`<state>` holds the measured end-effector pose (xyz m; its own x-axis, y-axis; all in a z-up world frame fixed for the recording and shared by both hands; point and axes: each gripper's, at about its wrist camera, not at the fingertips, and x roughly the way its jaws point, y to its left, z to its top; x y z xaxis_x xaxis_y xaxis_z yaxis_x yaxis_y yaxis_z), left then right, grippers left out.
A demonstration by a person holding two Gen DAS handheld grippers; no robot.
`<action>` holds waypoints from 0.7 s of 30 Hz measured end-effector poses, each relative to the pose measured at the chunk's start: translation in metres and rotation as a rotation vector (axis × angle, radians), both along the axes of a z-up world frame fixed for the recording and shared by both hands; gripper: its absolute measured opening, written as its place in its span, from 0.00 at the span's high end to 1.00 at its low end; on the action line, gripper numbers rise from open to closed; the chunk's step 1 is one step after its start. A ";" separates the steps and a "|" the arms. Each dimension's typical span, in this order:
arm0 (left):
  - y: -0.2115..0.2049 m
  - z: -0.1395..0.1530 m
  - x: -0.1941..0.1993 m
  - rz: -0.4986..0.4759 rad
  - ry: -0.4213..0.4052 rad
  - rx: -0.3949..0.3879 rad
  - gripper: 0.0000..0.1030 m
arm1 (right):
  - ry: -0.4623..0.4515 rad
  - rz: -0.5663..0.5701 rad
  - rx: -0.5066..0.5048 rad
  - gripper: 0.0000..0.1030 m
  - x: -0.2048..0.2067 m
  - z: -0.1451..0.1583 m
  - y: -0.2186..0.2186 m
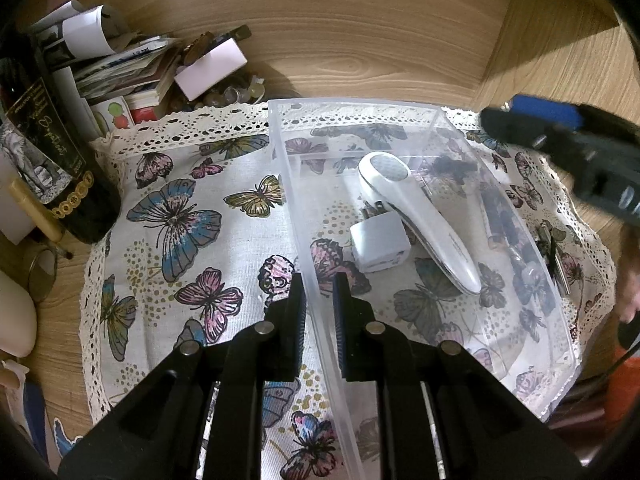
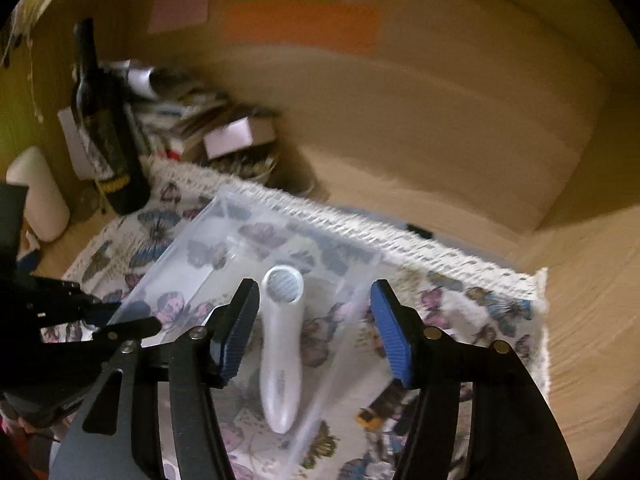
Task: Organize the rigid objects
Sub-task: 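Lower the white device into the clear box and open the right tool, then grasp the silver pen-like tube with the right tool and lift it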
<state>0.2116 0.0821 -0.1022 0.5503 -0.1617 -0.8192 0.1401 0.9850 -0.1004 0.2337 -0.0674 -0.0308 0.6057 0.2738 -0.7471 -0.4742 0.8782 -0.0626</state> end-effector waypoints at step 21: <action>0.000 0.001 -0.003 0.000 -0.006 0.004 0.87 | 0.056 -0.365 -0.024 0.45 -0.029 -0.036 -0.138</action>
<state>0.2085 0.0823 -0.1014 0.5553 -0.1590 -0.8163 0.1411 0.9853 -0.0959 0.2048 -0.2052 -0.0669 0.6183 0.0294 -0.7854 -0.1333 0.9887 -0.0679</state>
